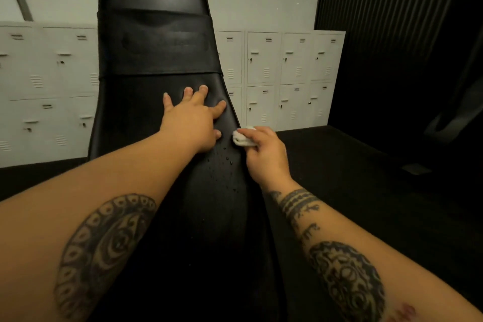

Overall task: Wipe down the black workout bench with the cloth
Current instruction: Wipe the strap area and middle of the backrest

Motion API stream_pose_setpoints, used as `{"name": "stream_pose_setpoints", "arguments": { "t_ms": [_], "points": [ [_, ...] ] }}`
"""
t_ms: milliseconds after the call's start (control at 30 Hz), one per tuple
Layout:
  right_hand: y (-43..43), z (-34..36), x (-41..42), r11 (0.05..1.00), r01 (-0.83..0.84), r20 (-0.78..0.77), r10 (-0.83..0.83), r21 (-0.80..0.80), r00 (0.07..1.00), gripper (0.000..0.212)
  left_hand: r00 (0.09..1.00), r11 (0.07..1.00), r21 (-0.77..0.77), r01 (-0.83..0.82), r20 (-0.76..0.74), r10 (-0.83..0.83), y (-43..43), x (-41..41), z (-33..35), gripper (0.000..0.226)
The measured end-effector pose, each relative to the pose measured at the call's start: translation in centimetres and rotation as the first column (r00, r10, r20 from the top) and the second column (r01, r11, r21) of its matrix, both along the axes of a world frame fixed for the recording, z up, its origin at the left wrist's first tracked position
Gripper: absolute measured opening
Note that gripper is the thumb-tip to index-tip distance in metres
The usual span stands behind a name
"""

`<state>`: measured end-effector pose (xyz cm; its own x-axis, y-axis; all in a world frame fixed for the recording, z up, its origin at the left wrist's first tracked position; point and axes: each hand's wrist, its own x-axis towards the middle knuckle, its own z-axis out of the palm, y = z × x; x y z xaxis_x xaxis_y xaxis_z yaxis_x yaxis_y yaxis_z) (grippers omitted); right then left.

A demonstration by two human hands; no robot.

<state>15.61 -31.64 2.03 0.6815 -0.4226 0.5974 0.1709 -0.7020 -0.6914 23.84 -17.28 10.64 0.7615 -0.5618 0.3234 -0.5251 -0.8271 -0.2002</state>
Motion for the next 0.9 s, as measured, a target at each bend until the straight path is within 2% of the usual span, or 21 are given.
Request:
{"name": "stream_pose_setpoints", "arguments": {
  "t_ms": [100,200,300,367,467,667,733,833,900],
  "points": [
    [-0.2,-2.0,-2.8,0.997,-0.037,-0.029,0.035,-0.063,0.999,0.042,1.000,1.000,-0.005,0.000,-0.003,0.000,0.1,-0.1,0.0,0.077],
    [-0.7,-4.2,-6.5,0.993,-0.081,-0.146,0.069,-0.080,0.987,0.044,0.999,1.000,0.003,-0.019,-0.033,0.019,0.0,-0.6,0.4,0.075],
    [-1.2,-3.2,-6.6,0.983,-0.094,-0.243,0.054,-0.156,0.968,0.038,0.995,0.999,-0.023,-0.023,-0.097,0.021,0.2,-1.5,1.6,0.063],
    [-1.1,-1.0,-5.0,0.989,-0.029,-0.165,0.004,-0.144,0.986,0.037,0.995,0.998,-0.062,0.004,-0.099,-0.010,0.5,-2.1,1.6,0.057],
    [0.1,1.6,-2.3,0.997,0.002,-0.032,-0.005,-0.083,0.999,0.046,0.993,0.997,-0.071,0.034,-0.108,-0.042,0.9,-3.0,-0.3,0.064],
    [1.2,-3.8,-5.0,0.946,-0.009,-0.096,-0.023,-0.324,0.995,0.041,0.996,1.000,0.000,0.027,-0.090,-0.027,1.2,-2.6,-2.2,0.077],
    [0.3,-4.7,-6.2,0.969,-0.006,-0.126,-0.026,-0.247,0.992,0.039,0.996,1.000,0.012,0.028,-0.088,-0.027,1.2,-2.5,-2.0,0.078],
    [0.1,-2.9,-4.4,0.992,0.100,-0.105,-0.108,-0.078,0.989,0.033,0.997,0.999,0.023,0.025,-0.069,-0.024,1.1,-2.6,-2.2,0.078],
    [1.4,-1.3,-2.7,0.987,0.109,-0.053,-0.116,-0.122,0.992,0.035,0.998,1.000,0.010,0.029,-0.063,-0.029,1.1,-2.5,-2.3,0.078]
  ]
}}
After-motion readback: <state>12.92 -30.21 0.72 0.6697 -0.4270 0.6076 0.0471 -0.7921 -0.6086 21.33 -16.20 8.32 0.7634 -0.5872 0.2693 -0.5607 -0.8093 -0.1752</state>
